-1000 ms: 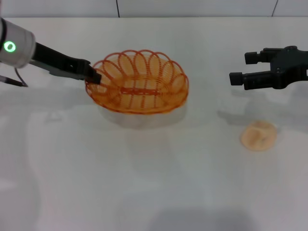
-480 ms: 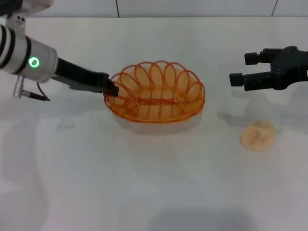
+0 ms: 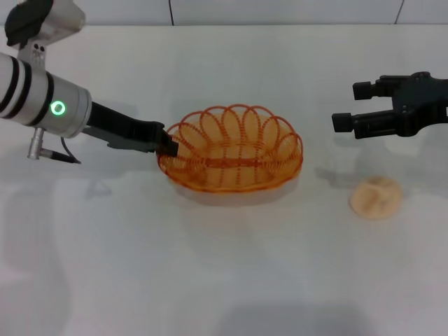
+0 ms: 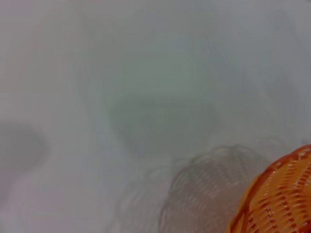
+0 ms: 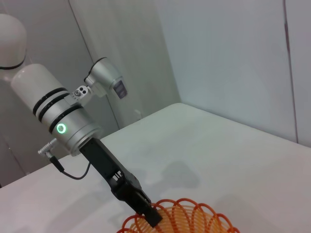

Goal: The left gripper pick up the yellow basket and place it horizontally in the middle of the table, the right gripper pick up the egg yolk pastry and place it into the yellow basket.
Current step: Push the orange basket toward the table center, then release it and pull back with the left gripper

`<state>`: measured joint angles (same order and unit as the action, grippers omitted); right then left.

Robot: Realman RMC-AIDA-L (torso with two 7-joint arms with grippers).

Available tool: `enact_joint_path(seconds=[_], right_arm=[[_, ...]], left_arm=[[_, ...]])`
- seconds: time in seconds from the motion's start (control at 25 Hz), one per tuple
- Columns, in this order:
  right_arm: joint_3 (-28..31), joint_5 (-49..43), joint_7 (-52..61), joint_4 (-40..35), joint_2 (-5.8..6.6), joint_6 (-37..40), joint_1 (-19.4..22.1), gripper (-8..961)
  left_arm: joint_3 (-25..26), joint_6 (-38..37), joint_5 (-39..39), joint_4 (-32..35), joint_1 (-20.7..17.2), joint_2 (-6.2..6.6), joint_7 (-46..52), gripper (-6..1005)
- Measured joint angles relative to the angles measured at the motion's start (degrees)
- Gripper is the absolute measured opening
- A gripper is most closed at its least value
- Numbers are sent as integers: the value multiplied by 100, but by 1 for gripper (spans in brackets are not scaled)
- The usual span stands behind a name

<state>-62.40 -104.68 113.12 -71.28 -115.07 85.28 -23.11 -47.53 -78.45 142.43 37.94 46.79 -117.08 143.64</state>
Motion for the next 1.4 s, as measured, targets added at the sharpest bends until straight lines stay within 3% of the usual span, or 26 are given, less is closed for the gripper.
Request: enact_joint_path(seconds=[1.04, 1.4], right_arm=[[-10, 0, -18, -9, -6, 91, -8, 870], [1, 0, -31, -9, -6, 94, -24, 870]], left_arm=[[-430, -54, 242, -35, 200, 149, 401, 81], [-433, -54, 306, -60, 243, 137, 402, 80]])
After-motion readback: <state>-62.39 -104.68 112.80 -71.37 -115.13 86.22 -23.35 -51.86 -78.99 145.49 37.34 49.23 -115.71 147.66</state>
